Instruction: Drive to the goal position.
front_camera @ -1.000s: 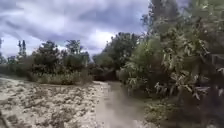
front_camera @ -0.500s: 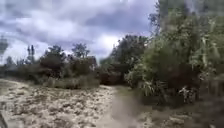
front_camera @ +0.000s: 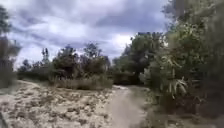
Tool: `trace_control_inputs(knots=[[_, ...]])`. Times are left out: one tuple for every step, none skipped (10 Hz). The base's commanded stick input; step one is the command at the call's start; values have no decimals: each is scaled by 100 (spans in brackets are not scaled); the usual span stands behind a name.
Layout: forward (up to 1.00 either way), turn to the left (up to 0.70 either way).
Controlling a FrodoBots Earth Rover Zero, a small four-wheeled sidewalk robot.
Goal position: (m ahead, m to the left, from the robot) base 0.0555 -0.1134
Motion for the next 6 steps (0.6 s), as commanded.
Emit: trace_control_inputs(knots=[[85,0],[85,0],[85,0],[85,0],[85,0],[85,0]])
